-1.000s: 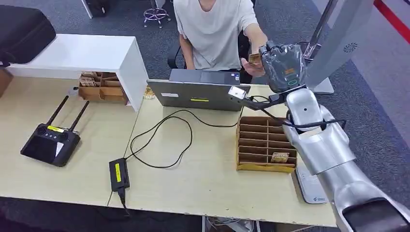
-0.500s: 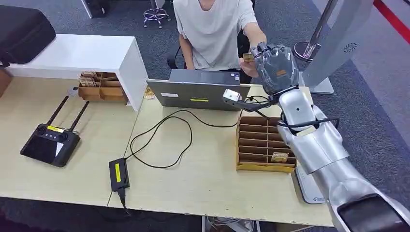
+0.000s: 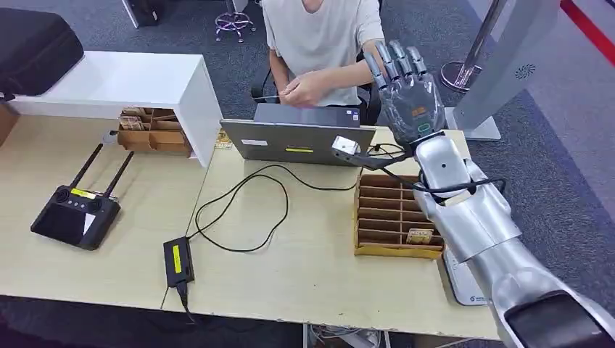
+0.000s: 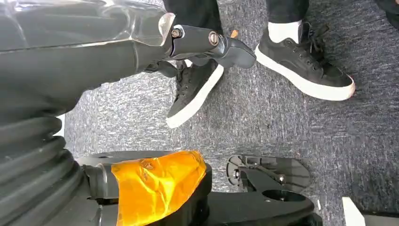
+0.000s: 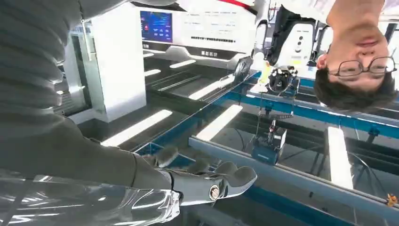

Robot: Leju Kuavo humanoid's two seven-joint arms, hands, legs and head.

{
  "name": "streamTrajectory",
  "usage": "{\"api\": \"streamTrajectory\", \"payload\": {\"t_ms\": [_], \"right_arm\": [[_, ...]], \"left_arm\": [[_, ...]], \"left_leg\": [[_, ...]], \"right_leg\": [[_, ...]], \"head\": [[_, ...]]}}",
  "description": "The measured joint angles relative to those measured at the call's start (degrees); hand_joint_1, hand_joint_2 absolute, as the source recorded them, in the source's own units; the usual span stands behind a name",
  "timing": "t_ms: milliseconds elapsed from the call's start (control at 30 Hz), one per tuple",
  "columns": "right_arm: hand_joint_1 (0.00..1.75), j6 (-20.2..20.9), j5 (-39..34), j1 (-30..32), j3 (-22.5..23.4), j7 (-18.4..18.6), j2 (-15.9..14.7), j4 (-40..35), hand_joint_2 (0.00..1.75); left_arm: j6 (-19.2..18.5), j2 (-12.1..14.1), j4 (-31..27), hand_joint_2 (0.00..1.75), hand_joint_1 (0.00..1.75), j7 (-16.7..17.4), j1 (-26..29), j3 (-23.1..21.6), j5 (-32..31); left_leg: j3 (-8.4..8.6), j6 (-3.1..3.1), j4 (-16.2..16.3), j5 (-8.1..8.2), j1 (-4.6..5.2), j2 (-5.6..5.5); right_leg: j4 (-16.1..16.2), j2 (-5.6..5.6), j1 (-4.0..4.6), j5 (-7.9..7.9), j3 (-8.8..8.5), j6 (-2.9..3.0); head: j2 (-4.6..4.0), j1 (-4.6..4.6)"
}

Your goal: Pass the card to the sensor for recognition and then transmit it.

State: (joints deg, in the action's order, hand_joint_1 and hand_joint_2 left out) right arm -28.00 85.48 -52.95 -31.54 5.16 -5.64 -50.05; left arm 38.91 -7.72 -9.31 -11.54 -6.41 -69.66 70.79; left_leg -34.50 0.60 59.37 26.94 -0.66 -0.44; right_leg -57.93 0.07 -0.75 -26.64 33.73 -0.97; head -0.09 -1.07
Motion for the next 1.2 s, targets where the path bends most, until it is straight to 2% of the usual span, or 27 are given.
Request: {"api": "streamTrajectory", "payload": {"t_ms": [433,567,800,1200], "right_arm": [[0.00,0.52,-0.11,0.00,-0.13,0.43,-0.09,0.11,1.75],[0.00,0.66,-0.15,-0.30,0.04,1.05,-1.34,0.83,1.75],[0.00,0.42,-0.48,-3.14,0.96,0.66,-5.82,4.39,1.75],[0.00,0.42,-0.48,-3.68,1.51,0.59,-6.99,6.38,1.75]], "left_arm": [[0.00,0.02,0.00,1.75,0.00,0.00,0.04,0.00,0.48],[0.00,0.02,0.00,1.75,0.00,-0.17,0.07,0.00,1.05],[0.00,0.07,0.00,1.75,0.00,-0.76,0.13,0.00,1.79],[0.00,0.07,0.00,1.75,0.00,-0.81,0.13,0.00,1.81]], "left_leg": [[0.01,0.00,0.01,0.00,0.00,0.00],[0.01,0.00,0.02,0.00,0.00,-0.01],[-0.03,-0.01,0.04,0.00,0.01,-0.12],[0.02,0.00,0.01,0.01,-0.01,0.06]], "right_leg": [[0.00,0.00,0.00,0.00,0.01,0.00],[0.01,-0.01,-0.01,0.00,0.01,0.00],[0.02,-0.09,-0.02,0.01,-0.03,-0.01],[0.00,0.11,0.02,0.01,0.04,0.00]], "head": [[0.00,0.00],[0.00,0.02],[0.00,0.02],[0.00,0.00]]}}
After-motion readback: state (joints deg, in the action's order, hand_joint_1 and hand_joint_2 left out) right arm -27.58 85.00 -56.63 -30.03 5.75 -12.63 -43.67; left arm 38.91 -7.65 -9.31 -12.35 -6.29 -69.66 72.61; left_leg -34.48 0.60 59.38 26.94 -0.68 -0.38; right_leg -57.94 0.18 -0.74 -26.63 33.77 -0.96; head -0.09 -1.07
